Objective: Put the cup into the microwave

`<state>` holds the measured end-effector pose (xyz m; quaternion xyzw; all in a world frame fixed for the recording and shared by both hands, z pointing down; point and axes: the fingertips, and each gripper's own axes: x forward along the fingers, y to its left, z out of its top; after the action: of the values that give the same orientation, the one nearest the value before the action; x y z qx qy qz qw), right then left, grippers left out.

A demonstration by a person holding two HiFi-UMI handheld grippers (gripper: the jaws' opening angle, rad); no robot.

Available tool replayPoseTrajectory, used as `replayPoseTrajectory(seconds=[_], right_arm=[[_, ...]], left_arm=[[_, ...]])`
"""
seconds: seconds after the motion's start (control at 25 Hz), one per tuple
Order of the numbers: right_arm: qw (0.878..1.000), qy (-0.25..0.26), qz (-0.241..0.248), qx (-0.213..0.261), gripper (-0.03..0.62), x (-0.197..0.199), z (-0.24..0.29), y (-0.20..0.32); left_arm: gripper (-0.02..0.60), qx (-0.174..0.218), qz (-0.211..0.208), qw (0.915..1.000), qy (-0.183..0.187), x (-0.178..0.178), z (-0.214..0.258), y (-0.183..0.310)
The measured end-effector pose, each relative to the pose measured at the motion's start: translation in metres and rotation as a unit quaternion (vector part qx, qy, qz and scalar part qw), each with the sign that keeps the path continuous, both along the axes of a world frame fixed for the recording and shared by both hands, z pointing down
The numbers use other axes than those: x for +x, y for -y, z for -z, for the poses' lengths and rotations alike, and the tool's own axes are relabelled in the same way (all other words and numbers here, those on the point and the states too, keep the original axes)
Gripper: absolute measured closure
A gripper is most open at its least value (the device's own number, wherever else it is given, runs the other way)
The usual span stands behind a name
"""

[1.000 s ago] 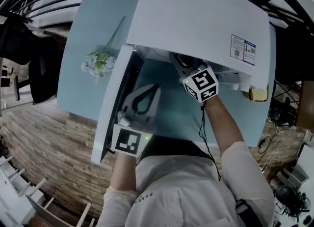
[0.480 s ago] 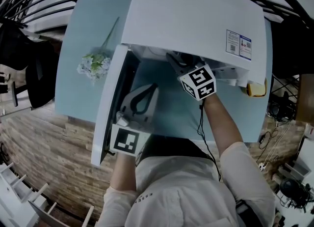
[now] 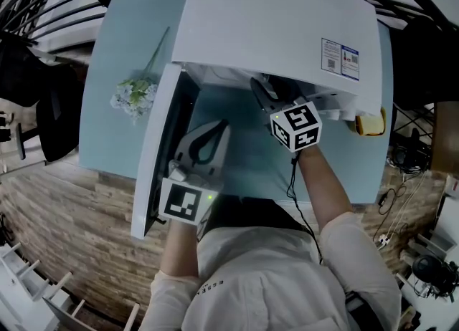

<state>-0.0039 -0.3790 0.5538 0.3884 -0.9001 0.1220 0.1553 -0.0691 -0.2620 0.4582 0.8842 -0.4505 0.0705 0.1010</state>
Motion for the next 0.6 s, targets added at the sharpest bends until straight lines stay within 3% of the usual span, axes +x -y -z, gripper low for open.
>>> replayPoseTrajectory(seconds=[0.32,0.6], right_arm=[[0.999,0.024,-0.034,0.015,0.477,0.028,0.032,-0.026],[0.996,0.071,-0.030,0.043,0.484,0.040,0.094,-0.059]], left_arm=[[0.578,0.018,-0.011,0.9998,-0.002,0.018,0.021,-0.005],[0.578,0.047,-0.016,0.9987,0.010,0.030,0.056,-0.013]])
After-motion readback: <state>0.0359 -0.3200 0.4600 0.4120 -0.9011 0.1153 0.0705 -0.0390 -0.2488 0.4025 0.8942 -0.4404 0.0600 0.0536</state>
